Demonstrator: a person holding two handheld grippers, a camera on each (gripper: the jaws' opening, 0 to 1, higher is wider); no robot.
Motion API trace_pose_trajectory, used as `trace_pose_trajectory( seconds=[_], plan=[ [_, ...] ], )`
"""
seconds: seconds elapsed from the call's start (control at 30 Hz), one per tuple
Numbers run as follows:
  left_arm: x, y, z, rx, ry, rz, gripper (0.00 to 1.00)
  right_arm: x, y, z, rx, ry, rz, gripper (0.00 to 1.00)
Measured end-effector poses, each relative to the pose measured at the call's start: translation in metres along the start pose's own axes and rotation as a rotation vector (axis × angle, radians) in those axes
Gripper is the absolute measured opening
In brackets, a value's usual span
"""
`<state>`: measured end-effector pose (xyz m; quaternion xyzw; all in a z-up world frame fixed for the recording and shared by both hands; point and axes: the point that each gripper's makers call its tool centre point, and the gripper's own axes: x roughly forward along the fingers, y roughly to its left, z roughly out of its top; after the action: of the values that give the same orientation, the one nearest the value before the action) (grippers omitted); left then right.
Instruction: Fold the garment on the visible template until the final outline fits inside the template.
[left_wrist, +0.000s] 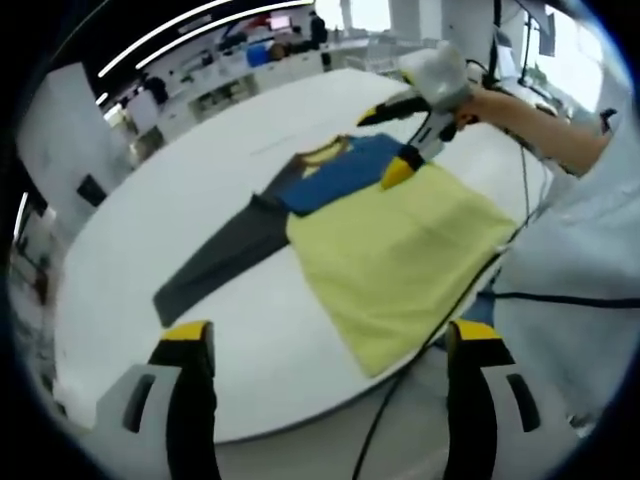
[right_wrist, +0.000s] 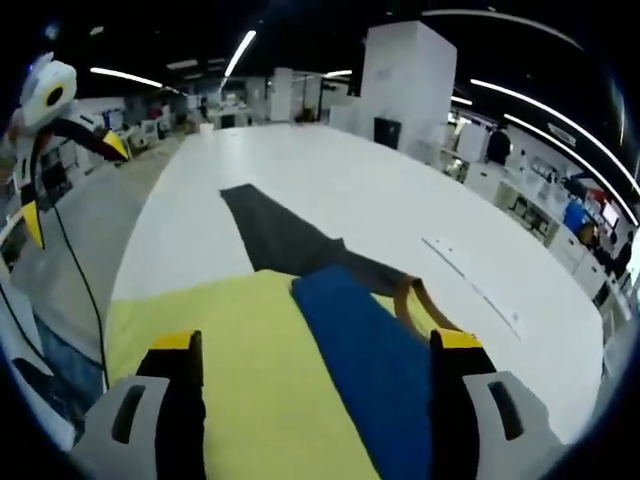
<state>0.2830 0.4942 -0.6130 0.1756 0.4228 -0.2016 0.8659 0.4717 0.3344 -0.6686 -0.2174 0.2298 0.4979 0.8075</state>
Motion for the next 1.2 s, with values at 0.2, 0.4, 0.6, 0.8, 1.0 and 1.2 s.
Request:
trace_pose_trajectory(
  seconds=[0.2,0.4,0.6,0.8,1.0,1.2],
  plan=[
    [0.000,-0.001,0.001,-0.004,-0.006,0.005,0.93,-0.011,0.003,0.000,-0.012,-0.009,-0.017,1.00],
    [-0.001,0.000,0.001,-0.009,-0.012,0.014,0.95,-0.021,0.003,0.000,-0.008,-0.033,-0.039,1.00],
    [-0.001,-0.004,0.000,-0.012,-0.014,0.016,0.95,-0.031,0.006,-0.004,-0.008,-0.033,-0.049,1.00],
    [0.000,-0.007,0.000,-0.012,-0.012,0.010,0.96,-0.044,0.003,-0.005,0.018,-0.053,-0.083,1.00],
    [0.001,-0.012,-0.004,-0.012,-0.005,0.006,0.97,-0.055,0.008,-0.011,0.029,-0.056,-0.087,1.00],
    [0.001,-0.020,-0.005,-0.022,-0.001,0.003,0.99,-0.065,0.016,-0.017,0.076,-0.071,-0.079,1.00]
  ],
)
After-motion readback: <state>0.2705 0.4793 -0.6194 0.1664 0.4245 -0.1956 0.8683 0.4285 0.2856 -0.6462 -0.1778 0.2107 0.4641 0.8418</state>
